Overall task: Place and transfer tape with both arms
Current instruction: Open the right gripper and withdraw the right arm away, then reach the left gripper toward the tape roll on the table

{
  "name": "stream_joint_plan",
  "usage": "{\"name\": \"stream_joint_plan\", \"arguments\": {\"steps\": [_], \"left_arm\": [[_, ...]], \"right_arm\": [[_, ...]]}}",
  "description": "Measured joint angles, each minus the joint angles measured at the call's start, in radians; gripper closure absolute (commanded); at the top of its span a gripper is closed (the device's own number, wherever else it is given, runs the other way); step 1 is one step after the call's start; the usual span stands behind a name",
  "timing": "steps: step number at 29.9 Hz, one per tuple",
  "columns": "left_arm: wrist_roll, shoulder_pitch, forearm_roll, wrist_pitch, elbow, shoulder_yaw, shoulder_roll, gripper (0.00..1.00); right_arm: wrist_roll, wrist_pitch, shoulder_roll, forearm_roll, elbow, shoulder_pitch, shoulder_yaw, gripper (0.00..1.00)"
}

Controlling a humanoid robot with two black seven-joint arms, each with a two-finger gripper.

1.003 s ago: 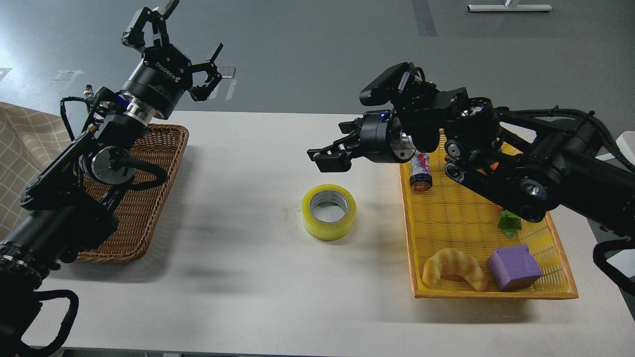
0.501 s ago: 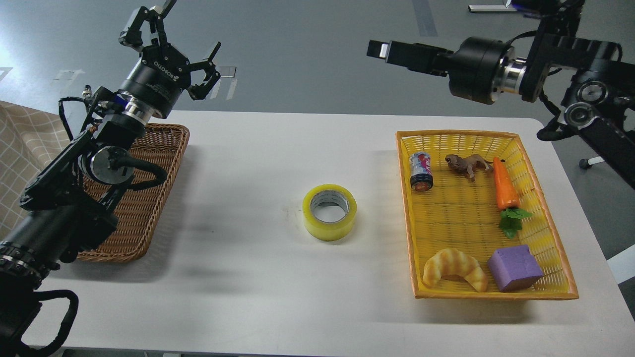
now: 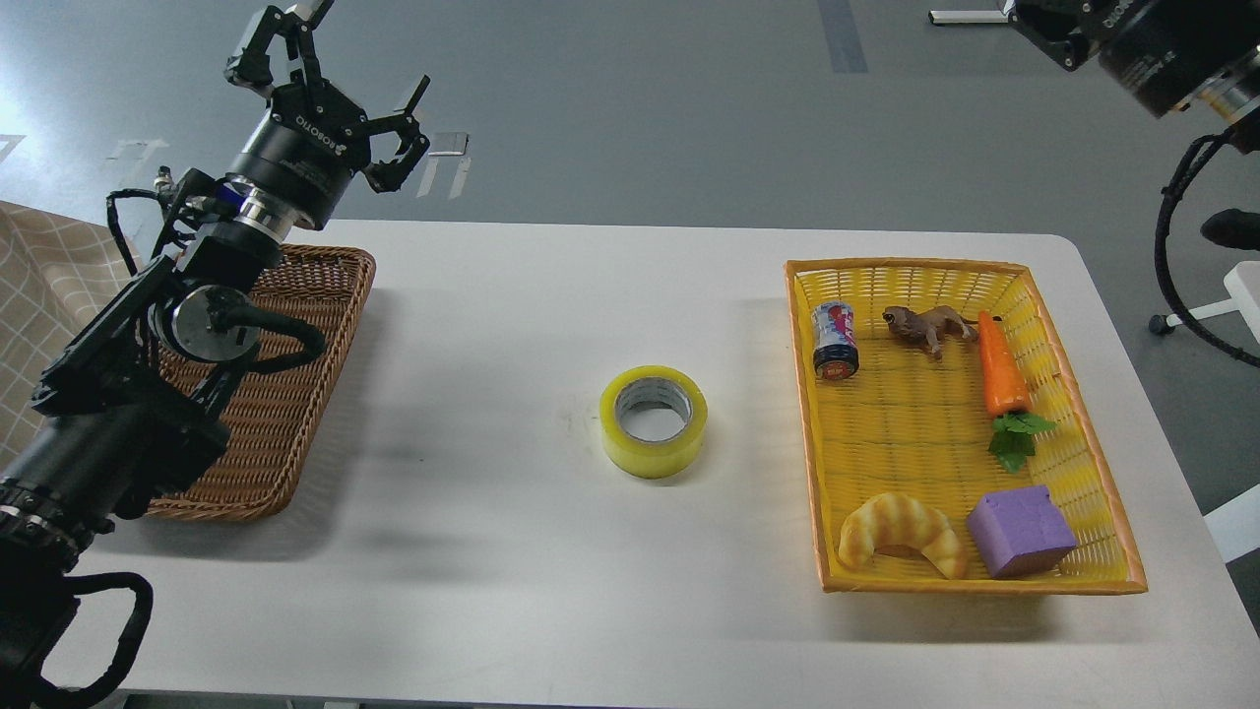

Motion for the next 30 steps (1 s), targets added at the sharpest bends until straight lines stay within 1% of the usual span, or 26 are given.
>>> {"name": "stream_joint_plan", "arguments": {"steps": [10, 14, 19, 25, 28, 30], "left_arm": [[0.001, -0.001, -0.002, 0.0, 0.0, 0.001, 0.001, 0.02], [0.001, 0.0, -0.002, 0.0, 0.0, 0.0, 0.001, 0.02], [0.0, 0.001, 0.001, 0.0, 0.0, 0.001, 0.001, 0.02], [-0.003, -0.002, 0.017, 0.0, 0.0, 0.012, 0.004, 0.02], [-0.006, -0.007, 0.053, 0.0, -0.003, 0.017, 0.017, 0.02], [-0.01, -0.012, 0.124, 0.0, -0.008, 0.015, 0.03, 0.02]], "right_arm": [[0.0, 0.0, 0.0, 0.353, -0.143, -0.072, 0.15, 0.01], [-0.001, 0.0, 0.0, 0.463, -0.163, -0.128, 0.168, 0.0], [0.004, 0.0, 0.0, 0.512, -0.164, -0.193, 0.176, 0.0], [0.007, 0.0, 0.0, 0.517, -0.162, -0.216, 0.215, 0.0], [0.007, 0.0, 0.0, 0.517, -0.162, -0.222, 0.224, 0.0], [0.007, 0.0, 0.0, 0.517, -0.162, -0.228, 0.23, 0.0]]}}
